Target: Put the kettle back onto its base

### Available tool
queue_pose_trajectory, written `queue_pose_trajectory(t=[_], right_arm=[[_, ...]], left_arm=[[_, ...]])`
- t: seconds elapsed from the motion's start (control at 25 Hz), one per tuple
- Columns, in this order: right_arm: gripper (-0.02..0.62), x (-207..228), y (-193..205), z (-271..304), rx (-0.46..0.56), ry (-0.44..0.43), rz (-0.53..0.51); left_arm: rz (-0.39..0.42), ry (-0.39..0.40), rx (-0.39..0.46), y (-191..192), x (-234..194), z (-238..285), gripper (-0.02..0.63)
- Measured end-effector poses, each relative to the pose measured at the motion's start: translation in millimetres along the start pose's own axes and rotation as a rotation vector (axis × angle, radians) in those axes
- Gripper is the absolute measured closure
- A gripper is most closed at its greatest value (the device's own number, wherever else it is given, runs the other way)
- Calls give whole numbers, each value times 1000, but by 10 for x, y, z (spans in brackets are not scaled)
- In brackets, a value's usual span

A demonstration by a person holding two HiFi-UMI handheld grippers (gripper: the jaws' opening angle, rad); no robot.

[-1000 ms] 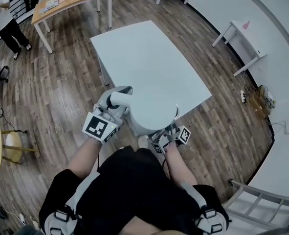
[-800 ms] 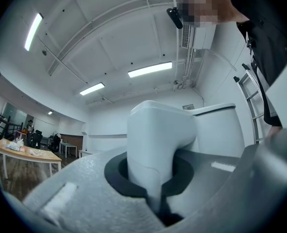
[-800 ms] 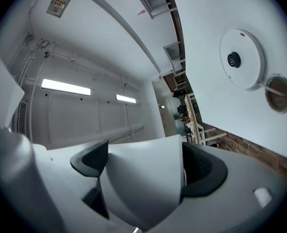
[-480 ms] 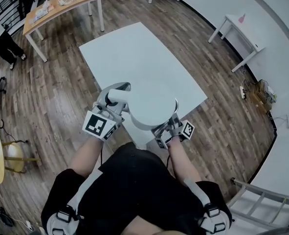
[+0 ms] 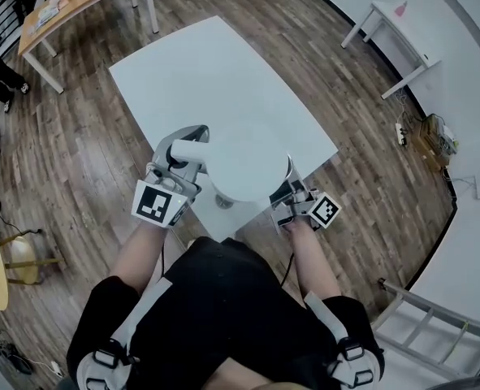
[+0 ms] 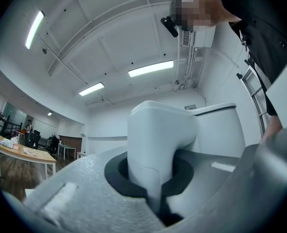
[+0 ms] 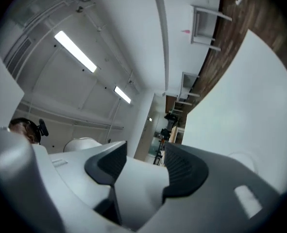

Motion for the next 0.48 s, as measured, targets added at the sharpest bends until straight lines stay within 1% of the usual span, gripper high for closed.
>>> queue_pose_trajectory(t=[0.04, 0.12, 0.24, 0.32, 0.48], right_arm=[[389, -39, -112, 16, 26, 10, -43], [453, -143, -277, 109, 54, 26, -117], [518, -227, -387, 258, 76, 65, -184], [546, -216, -399, 328, 88, 84, -184], [565, -116, -362, 434, 80, 106, -152]], left_arm=[[4, -3, -12, 72, -9, 23, 606], [4, -12, -36, 192, -37, 81, 606], [-17, -30, -56, 354, -86, 159, 606], [-34, -41, -64, 472, -113, 194, 606], [-46, -62, -104, 694, -149, 266, 606]])
Point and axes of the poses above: the fingertips, and each gripper's own axes: z forward along the fingers, x to its right, y out of its underside, the point moved 4 cm from there along -z, backward along the fingers, and after that the axes turned 3 degrees about -z, right-handed, at the moved point
